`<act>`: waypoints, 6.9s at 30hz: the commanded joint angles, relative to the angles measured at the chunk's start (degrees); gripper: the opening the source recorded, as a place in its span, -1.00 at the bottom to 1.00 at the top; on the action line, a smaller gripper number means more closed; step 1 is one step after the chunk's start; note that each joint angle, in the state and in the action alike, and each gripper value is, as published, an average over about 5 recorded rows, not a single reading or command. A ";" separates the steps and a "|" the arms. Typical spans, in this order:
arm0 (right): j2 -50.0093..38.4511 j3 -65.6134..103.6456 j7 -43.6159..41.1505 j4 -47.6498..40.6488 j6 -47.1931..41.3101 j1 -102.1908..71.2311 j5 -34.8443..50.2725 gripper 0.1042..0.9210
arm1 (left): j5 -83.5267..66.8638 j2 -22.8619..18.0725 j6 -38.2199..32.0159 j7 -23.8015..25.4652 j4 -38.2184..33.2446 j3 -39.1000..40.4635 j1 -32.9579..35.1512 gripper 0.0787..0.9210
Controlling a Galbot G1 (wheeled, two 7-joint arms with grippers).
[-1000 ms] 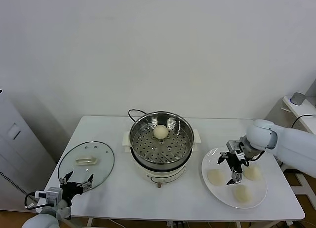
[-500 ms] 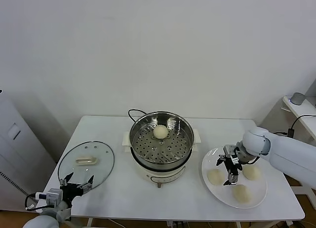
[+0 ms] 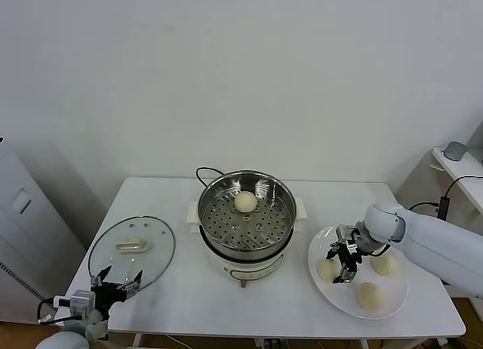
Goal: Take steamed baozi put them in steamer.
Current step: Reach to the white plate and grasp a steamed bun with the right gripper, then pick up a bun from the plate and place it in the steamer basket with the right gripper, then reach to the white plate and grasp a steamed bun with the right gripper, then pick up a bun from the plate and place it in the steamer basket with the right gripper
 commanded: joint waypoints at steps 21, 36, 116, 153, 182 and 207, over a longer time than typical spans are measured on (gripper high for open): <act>-1.90 -28.47 -9.01 7.40 -0.20 46.17 20.00 -0.05 | 0.24 -0.14 0.20 -0.62 -0.36 -0.13 -0.46 0.77; 11.90 -26.04 4.03 8.37 -10.80 49.12 40.15 -0.05 | 0.23 -0.03 0.22 -0.70 -0.41 0.49 -1.23 0.77; -2.73 -38.21 -9.86 13.27 0.12 55.82 23.66 0.76 | -0.05 -0.64 -0.23 -0.88 -0.21 -0.41 -1.03 0.77; -12.03 -2.83 -9.13 6.04 7.55 3.05 -2.91 0.76 | 0.00 -0.97 -0.22 -0.96 -0.35 -0.09 -1.08 0.77; -9.95 7.42 -8.37 2.91 5.01 -7.80 -5.93 0.17 | 0.09 -1.07 -0.31 -0.97 -0.04 0.42 -1.31 0.77; 5.62 -9.11 -14.81 -0.73 21.62 39.28 11.88 -0.13 | 0.24 -0.65 -0.12 -1.34 -0.29 0.67 -1.89 0.77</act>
